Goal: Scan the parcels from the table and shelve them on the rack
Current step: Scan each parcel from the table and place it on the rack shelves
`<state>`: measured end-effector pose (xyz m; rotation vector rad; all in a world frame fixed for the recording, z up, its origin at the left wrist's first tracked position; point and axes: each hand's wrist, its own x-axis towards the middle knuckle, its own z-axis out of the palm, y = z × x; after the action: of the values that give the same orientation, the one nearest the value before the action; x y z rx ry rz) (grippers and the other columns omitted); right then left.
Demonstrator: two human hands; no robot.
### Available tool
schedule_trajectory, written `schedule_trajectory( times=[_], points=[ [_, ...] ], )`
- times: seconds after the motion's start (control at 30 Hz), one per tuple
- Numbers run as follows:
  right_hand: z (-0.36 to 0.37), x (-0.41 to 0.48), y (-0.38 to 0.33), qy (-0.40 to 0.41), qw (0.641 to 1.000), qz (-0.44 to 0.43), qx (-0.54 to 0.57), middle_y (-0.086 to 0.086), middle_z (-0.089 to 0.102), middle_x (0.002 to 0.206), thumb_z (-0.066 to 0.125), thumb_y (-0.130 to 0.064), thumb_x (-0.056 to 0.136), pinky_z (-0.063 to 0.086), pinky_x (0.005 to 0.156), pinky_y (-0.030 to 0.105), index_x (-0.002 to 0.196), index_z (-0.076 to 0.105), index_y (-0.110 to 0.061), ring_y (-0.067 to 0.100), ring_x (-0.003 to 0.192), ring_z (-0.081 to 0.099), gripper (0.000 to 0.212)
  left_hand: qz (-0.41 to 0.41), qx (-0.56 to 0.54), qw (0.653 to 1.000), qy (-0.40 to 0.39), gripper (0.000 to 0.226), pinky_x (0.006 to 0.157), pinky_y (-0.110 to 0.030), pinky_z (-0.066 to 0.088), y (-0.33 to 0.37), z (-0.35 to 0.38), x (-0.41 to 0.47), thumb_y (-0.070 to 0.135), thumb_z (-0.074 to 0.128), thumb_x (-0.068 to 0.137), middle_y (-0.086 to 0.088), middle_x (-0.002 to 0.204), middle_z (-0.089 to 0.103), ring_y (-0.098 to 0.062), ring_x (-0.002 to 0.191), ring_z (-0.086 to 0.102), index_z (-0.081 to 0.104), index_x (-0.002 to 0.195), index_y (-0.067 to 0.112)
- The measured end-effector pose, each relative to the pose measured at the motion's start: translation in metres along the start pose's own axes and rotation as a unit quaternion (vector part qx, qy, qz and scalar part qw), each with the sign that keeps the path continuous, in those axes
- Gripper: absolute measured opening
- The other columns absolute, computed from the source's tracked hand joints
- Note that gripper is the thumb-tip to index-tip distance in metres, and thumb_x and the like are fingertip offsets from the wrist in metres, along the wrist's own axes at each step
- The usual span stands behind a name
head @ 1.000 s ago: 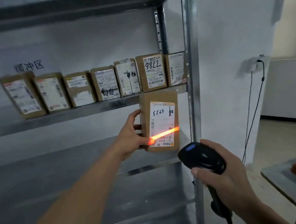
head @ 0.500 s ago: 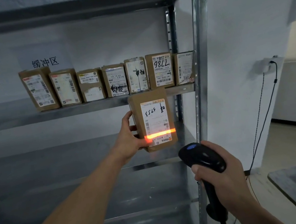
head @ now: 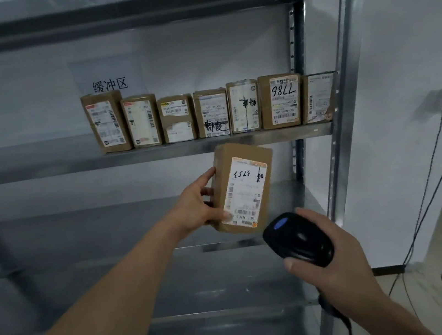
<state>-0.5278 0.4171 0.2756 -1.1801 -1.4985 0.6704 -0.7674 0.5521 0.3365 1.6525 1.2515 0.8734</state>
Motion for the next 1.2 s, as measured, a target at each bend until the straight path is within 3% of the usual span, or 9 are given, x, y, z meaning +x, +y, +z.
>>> schedule_trajectory(
  times=[0.1, 0.23, 0.3, 0.5, 0.67, 0.77, 0.87, 0.97, 1.2],
  points=[
    [0.026, 0.005, -0.013, -0.042, 0.998, -0.030, -0.027, -0.039, 0.062, 0.113, 0.087, -0.041, 0.056, 0.048, 0.080, 0.004, 0.122, 0.054, -0.052, -0.011, 0.109, 0.059, 0.075, -0.018, 0.089, 0.994, -0.055, 0.096, 0.081, -0.040, 0.063, 0.001, -0.042, -0.004, -0.009, 0.078, 0.077, -0.003, 0.126, 0.056, -0.024, 0.113, 0.062, 0.038, 0.152, 0.036],
    [0.074, 0.012, -0.028, -0.064, 0.996, -0.048, -0.040, -0.044, 0.059, 0.108, 0.092, -0.021, 0.063, 0.045, 0.079, 0.000, 0.117, 0.053, -0.054, -0.014, 0.107, 0.057, 0.074, -0.027, 0.195, 0.976, -0.092, 0.085, 0.075, -0.029, 0.057, -0.001, -0.098, -0.008, 0.002, 0.078, 0.082, 0.010, 0.119, 0.057, -0.015, 0.113, 0.058, 0.042, 0.150, 0.037],
    [0.104, 0.015, -0.036, -0.062, 0.996, -0.052, -0.025, -0.042, 0.061, 0.110, 0.091, -0.023, 0.061, 0.046, 0.080, 0.001, 0.120, 0.055, -0.051, -0.012, 0.108, 0.058, 0.074, -0.031, 0.226, 0.968, -0.102, 0.081, 0.077, -0.027, 0.053, -0.007, -0.127, -0.011, 0.006, 0.077, 0.084, 0.009, 0.122, 0.056, -0.014, 0.111, 0.057, 0.042, 0.151, 0.036],
    [0.199, 0.031, -0.062, -0.037, 0.997, -0.058, 0.032, -0.020, 0.072, 0.115, 0.082, -0.043, 0.051, 0.054, 0.083, 0.015, 0.128, 0.064, -0.029, 0.005, 0.107, 0.069, 0.080, -0.039, 0.248, 0.961, -0.115, 0.087, 0.090, -0.038, 0.058, -0.035, -0.216, -0.018, 0.005, 0.081, 0.080, 0.001, 0.130, 0.057, -0.021, 0.118, 0.059, 0.042, 0.151, 0.034],
    [0.267, 0.041, -0.080, -0.030, 0.997, -0.060, 0.046, -0.023, 0.071, 0.114, 0.082, -0.044, 0.049, 0.053, 0.082, 0.012, 0.128, 0.064, -0.031, 0.003, 0.108, 0.068, 0.081, -0.032, 0.228, 0.966, -0.118, 0.089, 0.075, -0.031, 0.060, -0.057, -0.281, -0.023, 0.003, 0.082, 0.078, 0.000, 0.129, 0.056, -0.022, 0.115, 0.060, 0.042, 0.151, 0.033],
    [0.293, 0.044, -0.087, -0.020, 0.996, -0.063, 0.054, -0.023, 0.070, 0.115, 0.085, -0.032, 0.054, 0.053, 0.082, 0.011, 0.128, 0.063, -0.033, 0.002, 0.109, 0.067, 0.076, -0.032, 0.169, 0.980, -0.095, 0.086, 0.079, -0.038, 0.062, -0.069, -0.314, -0.025, -0.003, 0.082, 0.076, -0.004, 0.128, 0.058, -0.024, 0.115, 0.062, 0.048, 0.144, 0.036],
    [0.310, 0.052, -0.094, 0.001, 0.996, -0.064, 0.069, -0.024, 0.070, 0.113, 0.085, -0.037, 0.052, 0.051, 0.079, 0.008, 0.127, 0.062, -0.033, 0.000, 0.107, 0.067, 0.078, -0.030, 0.101, 0.993, -0.044, 0.088, 0.086, -0.048, 0.061, -0.076, -0.344, -0.030, -0.011, 0.079, 0.073, -0.007, 0.126, 0.058, -0.028, 0.112, 0.065, 0.042, 0.136, 0.039],
    [0.321, 0.067, -0.101, 0.008, 0.994, -0.070, 0.087, -0.029, 0.069, 0.111, 0.083, -0.026, 0.056, 0.051, 0.076, 0.007, 0.127, 0.062, -0.035, -0.005, 0.103, 0.066, 0.075, -0.008, 0.054, 0.998, 0.014, 0.094, 0.086, -0.054, 0.060, -0.082, -0.368, -0.032, -0.018, 0.074, 0.072, -0.010, 0.125, 0.059, -0.030, 0.108, 0.068, 0.036, 0.139, 0.036],
    [0.336, 0.100, -0.113, -0.019, 0.989, -0.087, 0.115, -0.036, 0.063, 0.110, 0.082, -0.025, 0.058, 0.049, 0.075, 0.004, 0.126, 0.056, -0.041, -0.010, 0.105, 0.062, 0.075, 0.028, -0.035, 0.989, 0.140, 0.109, 0.082, -0.055, 0.060, -0.081, -0.403, -0.030, -0.027, 0.067, 0.071, -0.015, 0.125, 0.055, -0.034, 0.106, 0.067, 0.026, 0.150, 0.035]
  ],
)
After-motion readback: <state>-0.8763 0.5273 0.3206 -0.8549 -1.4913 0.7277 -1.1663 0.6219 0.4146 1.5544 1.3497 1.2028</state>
